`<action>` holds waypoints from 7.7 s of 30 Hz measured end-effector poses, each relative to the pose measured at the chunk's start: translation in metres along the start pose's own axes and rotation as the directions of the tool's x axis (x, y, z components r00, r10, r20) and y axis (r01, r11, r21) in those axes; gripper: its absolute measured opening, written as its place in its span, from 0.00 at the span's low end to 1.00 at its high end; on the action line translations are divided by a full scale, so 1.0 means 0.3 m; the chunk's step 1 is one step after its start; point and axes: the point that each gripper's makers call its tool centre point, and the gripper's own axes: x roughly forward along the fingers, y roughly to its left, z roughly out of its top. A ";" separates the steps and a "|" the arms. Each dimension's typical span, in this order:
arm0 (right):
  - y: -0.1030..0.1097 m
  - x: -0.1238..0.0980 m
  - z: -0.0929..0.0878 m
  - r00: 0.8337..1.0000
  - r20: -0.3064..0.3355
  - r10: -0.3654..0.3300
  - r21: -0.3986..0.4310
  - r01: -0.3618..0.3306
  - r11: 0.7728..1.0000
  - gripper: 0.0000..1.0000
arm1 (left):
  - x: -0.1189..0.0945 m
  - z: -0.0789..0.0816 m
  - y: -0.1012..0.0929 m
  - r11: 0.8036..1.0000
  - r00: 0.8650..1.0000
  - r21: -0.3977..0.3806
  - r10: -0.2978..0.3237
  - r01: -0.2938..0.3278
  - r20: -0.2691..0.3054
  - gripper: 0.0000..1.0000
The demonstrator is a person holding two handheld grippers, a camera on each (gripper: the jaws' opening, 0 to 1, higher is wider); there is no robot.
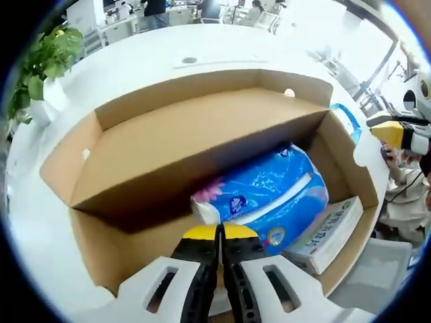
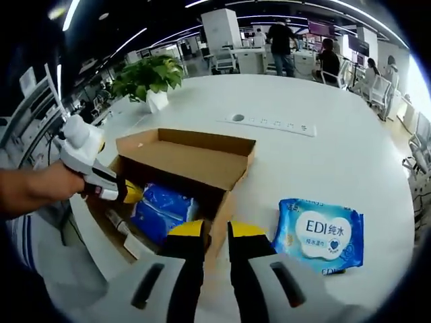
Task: Operate the shoe box by opening the lid, removing the specified soft item, and placing it in the target area until the item is outside and the box remains undamaged.
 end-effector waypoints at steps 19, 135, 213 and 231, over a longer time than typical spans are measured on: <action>0.105 0.256 -0.099 0.977 -0.214 -0.004 -0.016 0.001 1.000 0.12 | -0.005 -0.012 0.013 0.997 0.997 -0.041 -0.060 0.061 0.040 0.00; -0.287 -0.411 -0.108 0.988 -0.085 -0.129 0.122 0.139 0.983 0.00 | -0.258 0.268 -0.708 0.948 0.949 0.195 -0.282 0.253 0.141 0.00; -1.119 -0.535 -0.274 0.963 -0.159 -0.217 0.198 0.246 0.949 0.00 | 0.255 0.585 -1.344 0.905 0.921 0.206 -0.388 0.372 0.042 0.00; -1.230 -0.449 -0.330 0.955 -0.201 -0.220 0.182 0.257 0.949 0.00 | 0.369 0.602 -1.377 0.900 0.917 0.200 -0.399 0.387 0.022 0.00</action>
